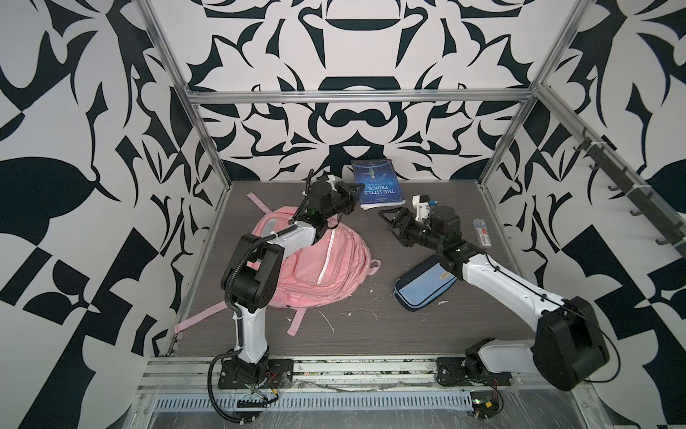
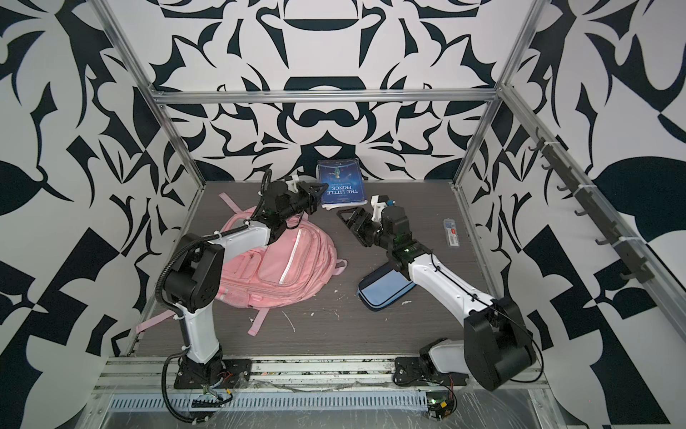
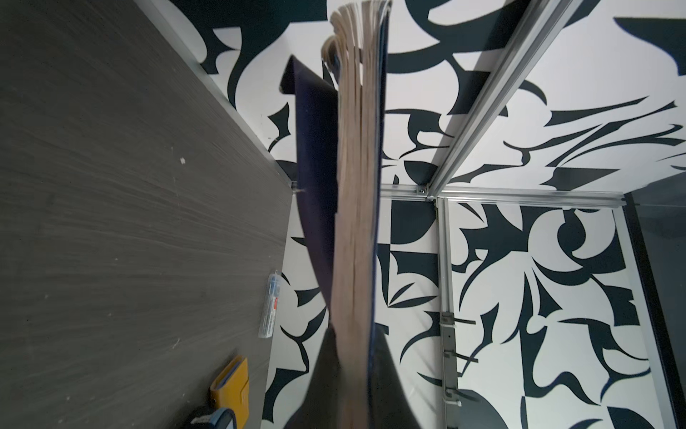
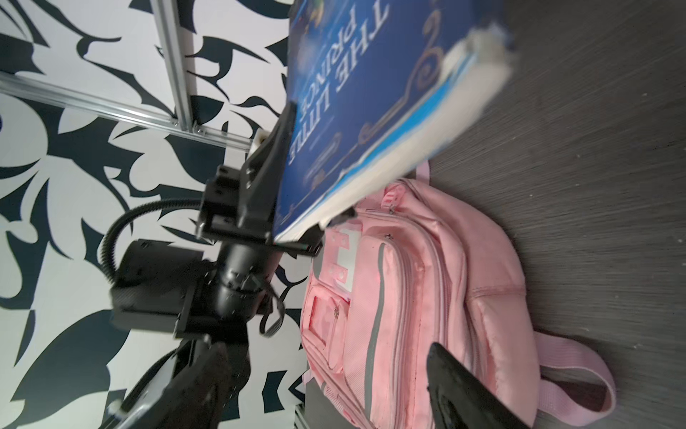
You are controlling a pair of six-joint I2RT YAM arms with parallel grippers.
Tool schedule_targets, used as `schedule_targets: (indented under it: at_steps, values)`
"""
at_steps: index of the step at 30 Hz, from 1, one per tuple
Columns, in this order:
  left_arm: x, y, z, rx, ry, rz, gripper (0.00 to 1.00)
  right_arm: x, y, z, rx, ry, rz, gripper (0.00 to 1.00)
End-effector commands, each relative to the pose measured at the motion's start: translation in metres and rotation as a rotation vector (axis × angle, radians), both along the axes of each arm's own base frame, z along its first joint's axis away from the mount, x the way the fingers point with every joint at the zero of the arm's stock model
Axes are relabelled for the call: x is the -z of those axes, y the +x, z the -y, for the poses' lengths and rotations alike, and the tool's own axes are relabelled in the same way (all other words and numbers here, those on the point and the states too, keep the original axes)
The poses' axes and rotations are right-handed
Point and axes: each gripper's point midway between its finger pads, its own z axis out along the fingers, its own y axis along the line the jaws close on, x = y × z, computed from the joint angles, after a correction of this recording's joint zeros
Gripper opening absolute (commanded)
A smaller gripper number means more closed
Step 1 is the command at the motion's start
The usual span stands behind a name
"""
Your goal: Pack the student bag
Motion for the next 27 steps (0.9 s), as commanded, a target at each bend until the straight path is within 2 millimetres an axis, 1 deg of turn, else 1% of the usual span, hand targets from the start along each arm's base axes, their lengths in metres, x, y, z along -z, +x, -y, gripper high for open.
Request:
schedule_targets:
  at_steps: [1,5,7,9,10,11,13,14,19,22,23,25,27]
  values:
    - [-0.062,-0.021,0.002,0.013,-0.100,0.136,0.00,-0.037,0.014,0.006,0.065,0.070,0.144,0.85]
    - [-0.058,-0.038,0.009,0.028,-0.091,0.128,0.00,-0.037,0.022,0.010,0.112,0.118,0.181,0.84]
    - [-0.057,-0.047,0.013,0.041,-0.080,0.127,0.00,-0.040,0.025,0.012,0.132,0.153,0.212,0.81]
    - [-0.053,-0.054,0.018,0.053,-0.066,0.120,0.00,-0.037,0.029,0.010,0.126,0.162,0.215,0.76]
    - [-0.051,-0.057,0.020,0.058,-0.063,0.118,0.00,-0.037,0.030,0.008,0.118,0.164,0.216,0.72]
    - [-0.049,-0.060,0.022,0.062,-0.061,0.113,0.00,-0.036,0.031,0.006,0.113,0.166,0.218,0.65]
    - [-0.045,-0.066,0.025,0.070,-0.057,0.106,0.00,-0.036,0.033,0.004,0.108,0.184,0.226,0.46]
    - [-0.042,-0.070,0.025,0.071,-0.051,0.103,0.00,-0.037,0.033,0.004,0.109,0.198,0.233,0.40]
    - [-0.031,-0.085,0.021,0.080,-0.024,0.090,0.00,-0.038,0.032,0.006,0.109,0.208,0.248,0.22]
    - [-0.024,-0.092,0.018,0.087,-0.012,0.078,0.00,-0.039,0.030,0.009,0.117,0.201,0.264,0.03]
    - [-0.021,-0.094,0.017,0.089,-0.006,0.074,0.00,-0.041,0.029,0.009,0.118,0.196,0.274,0.00]
    - [-0.016,-0.097,0.016,0.097,0.002,0.062,0.00,-0.043,0.028,0.010,0.119,0.180,0.288,0.00]
    - [-0.015,-0.100,0.017,0.111,-0.002,0.060,0.00,-0.046,0.027,0.011,0.116,0.160,0.301,0.00]
